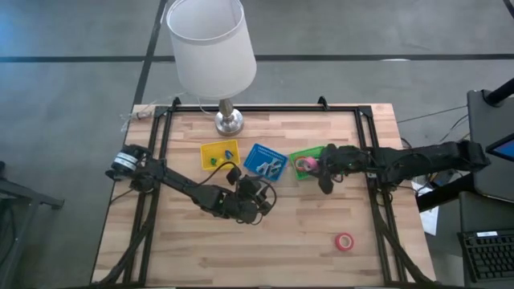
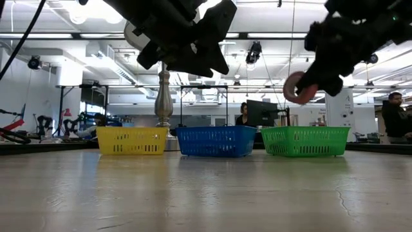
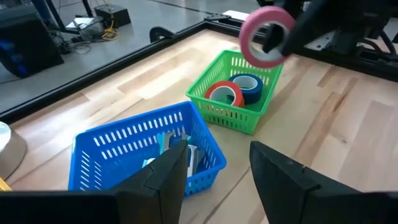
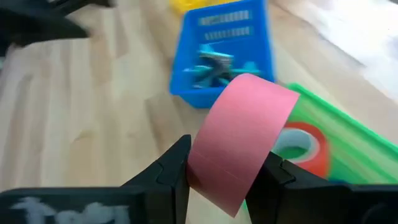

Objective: Pick and place Stapler, Stapler remover, tape
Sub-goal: Put the pink tape into the green bin

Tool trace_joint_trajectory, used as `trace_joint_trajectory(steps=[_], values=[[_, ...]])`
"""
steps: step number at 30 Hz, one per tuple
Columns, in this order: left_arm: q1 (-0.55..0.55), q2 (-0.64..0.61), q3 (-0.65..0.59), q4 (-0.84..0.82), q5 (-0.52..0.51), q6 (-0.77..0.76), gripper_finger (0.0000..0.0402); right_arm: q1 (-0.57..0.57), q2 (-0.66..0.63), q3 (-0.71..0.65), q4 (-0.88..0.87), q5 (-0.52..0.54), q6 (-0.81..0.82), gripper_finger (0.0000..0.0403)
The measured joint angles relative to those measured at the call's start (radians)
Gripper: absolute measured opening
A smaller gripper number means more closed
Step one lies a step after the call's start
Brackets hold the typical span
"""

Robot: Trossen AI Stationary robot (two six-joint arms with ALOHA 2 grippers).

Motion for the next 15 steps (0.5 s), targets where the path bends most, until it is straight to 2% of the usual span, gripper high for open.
trace_joint_trajectory(steps=[5, 11, 15], values=[[0.001, 0.0, 0.0, -0.001, 0.002, -0.002, 0.0177, -0.076, -0.067, -0.074, 0.004, 0.002, 0.056, 0.0111], [0.002, 0.0, 0.0, -0.001, 0.001, -0.002, 0.0177, -0.186, -0.057, -0.162, 0.043, -0.006, 0.089, 0.0111], [0.003, 0.0, 0.0, -0.001, 0.001, -0.001, 0.0177, -0.243, -0.038, -0.211, 0.122, -0.096, 0.111, 0.0111]])
